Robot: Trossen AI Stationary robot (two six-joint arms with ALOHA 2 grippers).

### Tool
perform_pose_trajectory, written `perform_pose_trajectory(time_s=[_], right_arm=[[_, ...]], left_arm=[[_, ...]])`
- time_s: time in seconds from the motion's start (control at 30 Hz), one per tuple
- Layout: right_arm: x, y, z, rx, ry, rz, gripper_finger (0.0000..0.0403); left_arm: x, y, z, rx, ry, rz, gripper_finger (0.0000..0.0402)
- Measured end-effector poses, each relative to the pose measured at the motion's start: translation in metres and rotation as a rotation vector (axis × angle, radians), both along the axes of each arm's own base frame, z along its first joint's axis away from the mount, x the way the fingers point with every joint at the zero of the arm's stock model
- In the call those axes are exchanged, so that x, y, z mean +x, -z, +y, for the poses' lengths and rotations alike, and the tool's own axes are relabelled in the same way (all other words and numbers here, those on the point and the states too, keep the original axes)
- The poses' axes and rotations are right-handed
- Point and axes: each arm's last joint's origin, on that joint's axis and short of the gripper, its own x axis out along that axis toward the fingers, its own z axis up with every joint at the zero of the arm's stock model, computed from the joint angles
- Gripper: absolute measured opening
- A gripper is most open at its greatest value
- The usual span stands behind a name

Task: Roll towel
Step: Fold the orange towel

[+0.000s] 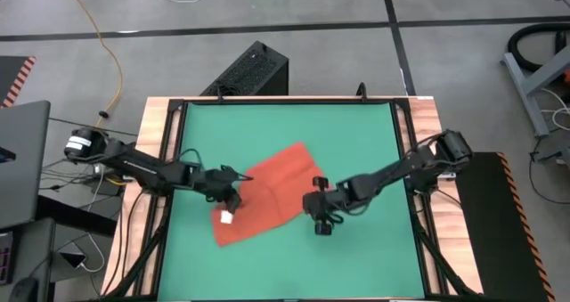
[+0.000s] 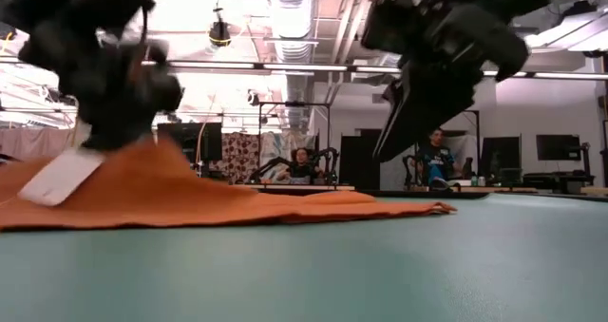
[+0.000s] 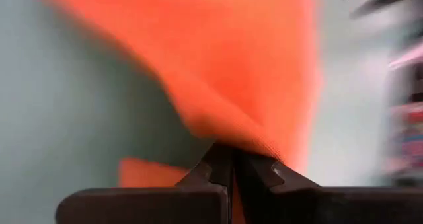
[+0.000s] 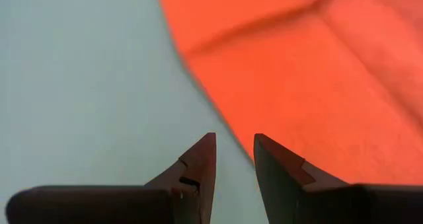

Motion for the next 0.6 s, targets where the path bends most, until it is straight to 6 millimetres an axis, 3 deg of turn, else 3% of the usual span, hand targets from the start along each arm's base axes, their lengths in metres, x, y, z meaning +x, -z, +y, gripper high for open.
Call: perform_pose_trajectory(time_s=[0.2,0.47,0.6], right_arm=[[-0.007,-0.003,0.024,-0.011,0.127,-0.077,0.0123],[-0.008,-0.002,0.046,0.024,0.24,-0.203,0.0123],[0.007,0.023,0.053,0.054,0.289,-0.239,0.0123]], left_arm=[[0.008,-0.029,-0.031,-0.024,-0.011,-0.335,0.0],[-0.003,-0.007,-0.038,0.028,-0.093,-0.123,0.0],[-0.002,0.005,-0.042,0.03,-0.133,-0.071,0.0]])
